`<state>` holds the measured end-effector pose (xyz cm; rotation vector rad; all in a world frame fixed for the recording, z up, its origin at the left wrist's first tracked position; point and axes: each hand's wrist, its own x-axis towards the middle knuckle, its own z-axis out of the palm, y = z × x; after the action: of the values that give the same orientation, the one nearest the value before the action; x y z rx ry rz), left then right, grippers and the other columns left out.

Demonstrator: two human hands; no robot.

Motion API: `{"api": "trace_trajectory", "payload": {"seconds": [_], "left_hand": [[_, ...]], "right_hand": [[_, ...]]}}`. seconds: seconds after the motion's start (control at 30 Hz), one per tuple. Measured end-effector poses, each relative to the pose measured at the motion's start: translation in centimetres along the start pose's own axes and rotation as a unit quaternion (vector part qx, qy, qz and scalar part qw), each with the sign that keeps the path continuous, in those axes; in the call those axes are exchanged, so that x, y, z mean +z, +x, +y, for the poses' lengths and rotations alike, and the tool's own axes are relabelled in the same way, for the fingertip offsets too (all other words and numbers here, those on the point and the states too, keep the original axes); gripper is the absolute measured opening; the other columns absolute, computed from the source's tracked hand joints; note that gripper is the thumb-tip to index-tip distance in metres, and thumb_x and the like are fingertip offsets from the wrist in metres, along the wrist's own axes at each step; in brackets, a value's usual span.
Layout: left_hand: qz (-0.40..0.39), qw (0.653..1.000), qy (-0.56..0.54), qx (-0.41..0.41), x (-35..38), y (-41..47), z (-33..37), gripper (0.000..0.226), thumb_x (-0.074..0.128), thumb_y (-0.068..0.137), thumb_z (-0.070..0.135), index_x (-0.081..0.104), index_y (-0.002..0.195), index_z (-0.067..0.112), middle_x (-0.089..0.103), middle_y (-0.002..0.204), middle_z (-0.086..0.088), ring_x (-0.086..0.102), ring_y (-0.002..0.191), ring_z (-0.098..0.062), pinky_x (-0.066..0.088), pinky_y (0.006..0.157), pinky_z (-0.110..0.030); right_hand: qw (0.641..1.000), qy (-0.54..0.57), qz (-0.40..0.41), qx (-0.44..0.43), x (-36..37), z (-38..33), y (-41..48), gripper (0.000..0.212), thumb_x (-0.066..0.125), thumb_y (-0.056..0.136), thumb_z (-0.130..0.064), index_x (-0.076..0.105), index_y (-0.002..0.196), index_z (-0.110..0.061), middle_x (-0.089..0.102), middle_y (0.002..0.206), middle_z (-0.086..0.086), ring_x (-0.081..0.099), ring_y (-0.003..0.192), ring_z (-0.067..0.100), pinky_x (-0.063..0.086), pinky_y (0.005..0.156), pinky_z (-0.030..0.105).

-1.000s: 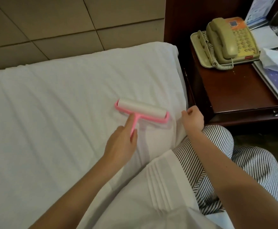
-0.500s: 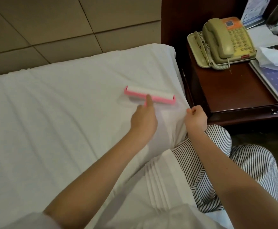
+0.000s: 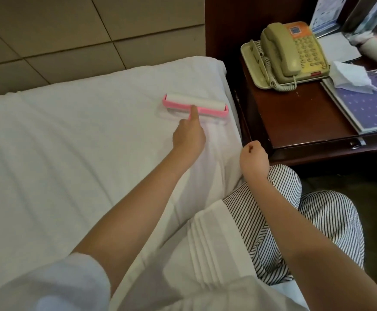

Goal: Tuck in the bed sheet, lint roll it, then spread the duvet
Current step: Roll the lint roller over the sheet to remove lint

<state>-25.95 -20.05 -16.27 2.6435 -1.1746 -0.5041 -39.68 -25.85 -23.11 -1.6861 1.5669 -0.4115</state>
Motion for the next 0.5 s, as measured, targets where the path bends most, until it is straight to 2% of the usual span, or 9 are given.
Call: {"api": "trace_trajectory", "payload": {"seconds": [0.17,0.27,0.33,0.4,0.5], "left_hand": [[-0.05,0.996,0.079,-0.004,-1.3,-9.2,-5.5,0.058,0.03,0.101,0.024,0.0,0.151,0.025,0.05,0.099,-0.015,0.057,0.096,-0.034,0.032,0.067,-0.032],[-0.074,0.988,0.135,0.014,-1.2,-13.5,-6.9,0.059,0.027,0.101,0.027,-0.007,0.15,0.028,0.037,0.086,-0.005,0.059,0.087,-0.031,0.033,0.062,-0.03],[-0.06,0.991,0.123,0.015,-1.2,-11.7,-6.8,0.058,0.028,0.101,0.027,-0.003,0.15,0.028,0.042,0.09,-0.01,0.058,0.091,-0.033,0.031,0.064,-0.029],[-0.035,0.994,0.104,0.016,-0.9,-8.3,-6.3,0.058,0.031,0.101,0.025,0.002,0.151,0.027,0.05,0.102,-0.018,0.058,0.095,-0.037,0.033,0.067,-0.032],[-0.015,0.997,0.063,0.034,-0.3,-2.4,-4.1,0.057,0.031,0.101,0.021,0.004,0.151,0.024,0.05,0.115,-0.022,0.056,0.1,-0.038,0.036,0.072,-0.035]], "right_hand": [[1.0,-0.003,-0.011,-0.009,0.1,-0.1,0.1,0.022,0.033,0.1,-0.016,0.051,0.106,-0.005,0.055,0.094,0.008,0.046,0.07,0.016,0.031,0.052,0.025],[1.0,-0.017,-0.017,-0.018,0.4,0.0,-0.2,0.022,0.035,0.099,-0.016,0.051,0.11,-0.006,0.057,0.096,0.007,0.048,0.071,0.015,0.035,0.056,0.026],[0.999,-0.031,-0.027,-0.03,0.5,-0.2,-0.5,0.023,0.037,0.098,-0.016,0.05,0.115,-0.007,0.059,0.104,0.009,0.054,0.081,0.021,0.039,0.065,0.028],[0.998,-0.046,-0.033,-0.039,0.6,-0.3,-0.7,0.026,0.039,0.097,-0.014,0.048,0.121,-0.008,0.057,0.114,0.011,0.057,0.091,0.025,0.041,0.069,0.03],[0.996,-0.06,-0.028,-0.067,0.5,-0.3,-0.8,0.03,0.041,0.096,-0.012,0.046,0.125,-0.009,0.052,0.121,0.011,0.054,0.1,0.027,0.044,0.077,0.035]]}}
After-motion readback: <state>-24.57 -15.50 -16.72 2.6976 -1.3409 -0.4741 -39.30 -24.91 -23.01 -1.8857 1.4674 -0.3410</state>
